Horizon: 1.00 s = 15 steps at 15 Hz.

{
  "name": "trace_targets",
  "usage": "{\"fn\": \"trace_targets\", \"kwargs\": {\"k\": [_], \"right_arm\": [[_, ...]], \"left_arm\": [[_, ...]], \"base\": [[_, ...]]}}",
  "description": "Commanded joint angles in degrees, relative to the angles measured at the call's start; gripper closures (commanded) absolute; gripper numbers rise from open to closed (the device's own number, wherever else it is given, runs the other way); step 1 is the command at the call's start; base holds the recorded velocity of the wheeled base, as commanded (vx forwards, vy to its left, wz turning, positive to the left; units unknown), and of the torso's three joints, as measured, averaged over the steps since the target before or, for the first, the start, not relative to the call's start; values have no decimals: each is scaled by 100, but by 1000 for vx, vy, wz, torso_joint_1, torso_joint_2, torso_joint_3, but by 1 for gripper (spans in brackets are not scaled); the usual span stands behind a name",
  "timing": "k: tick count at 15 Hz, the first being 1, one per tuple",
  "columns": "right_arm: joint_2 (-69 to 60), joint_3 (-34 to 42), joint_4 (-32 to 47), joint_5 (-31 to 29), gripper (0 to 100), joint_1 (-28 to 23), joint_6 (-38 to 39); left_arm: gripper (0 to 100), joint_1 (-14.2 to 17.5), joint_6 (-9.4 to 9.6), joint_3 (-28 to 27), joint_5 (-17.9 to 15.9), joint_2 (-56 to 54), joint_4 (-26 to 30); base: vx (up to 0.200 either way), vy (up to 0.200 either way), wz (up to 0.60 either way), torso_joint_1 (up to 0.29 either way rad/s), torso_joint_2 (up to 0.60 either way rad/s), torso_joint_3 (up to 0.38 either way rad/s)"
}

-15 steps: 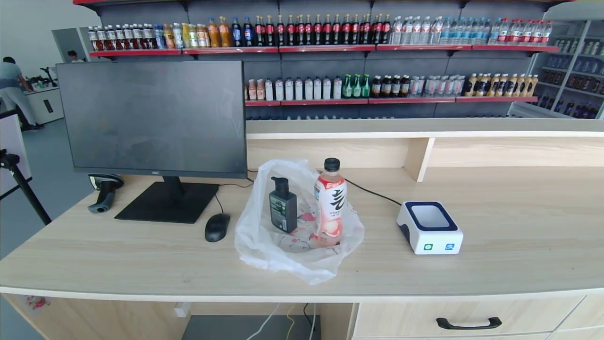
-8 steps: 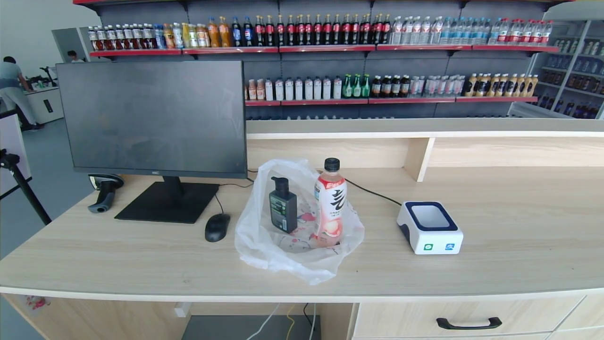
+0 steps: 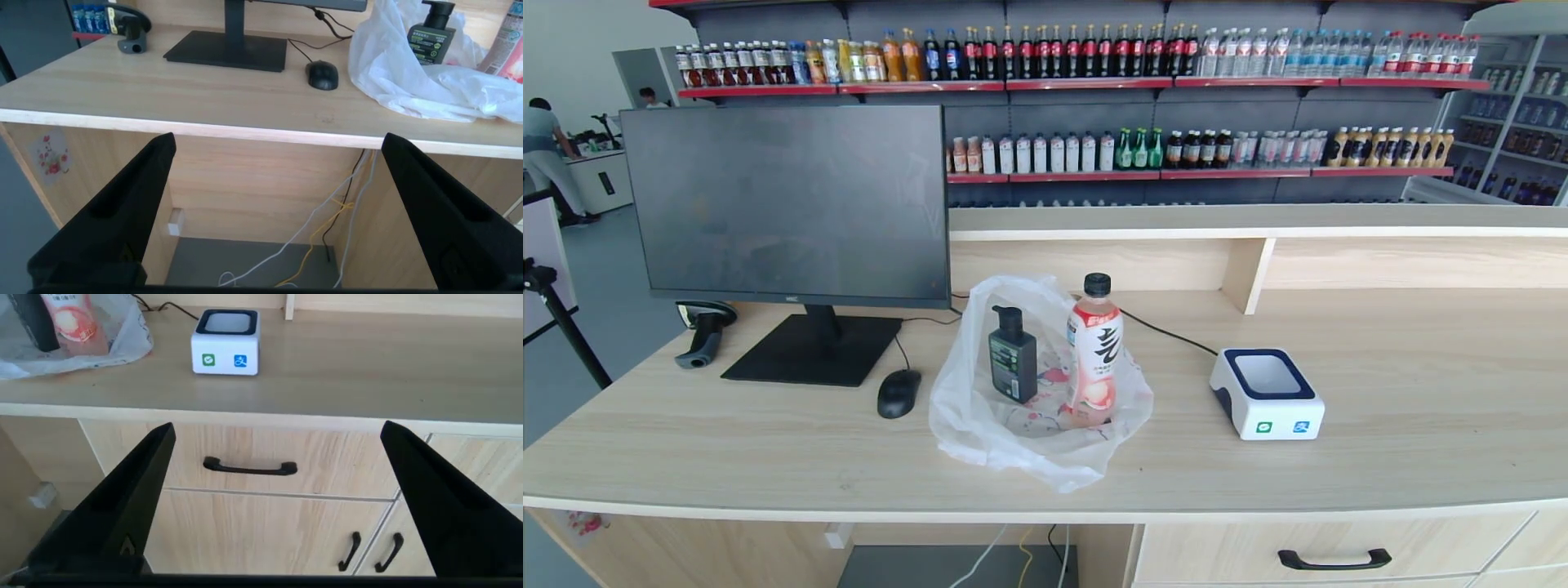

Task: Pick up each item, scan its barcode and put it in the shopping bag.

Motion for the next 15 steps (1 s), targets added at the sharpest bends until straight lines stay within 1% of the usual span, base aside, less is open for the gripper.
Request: {"fn": "trace_targets", "kwargs": {"k": [1,4,11,15], "right_arm": [[-16,2,4,1,0,-7,40],[-16,2,4,1,0,-7,32],[-16,2,4,1,0,-7,40],[-16,2,4,1,0,-7,32]], "left_arm": [[0,1,0,0,0,-2,-1],[0,-7,8,0,0,-2,-1],[0,-7,43,0,0,-2,-1],[0,1,43,0,0,-2,-1]], "base": [[-200,0,0,7,2,7],[-200,0,0,4,1,2],[0,0,0,0,0,0],[0,-200,0,7,-1,0]]}}
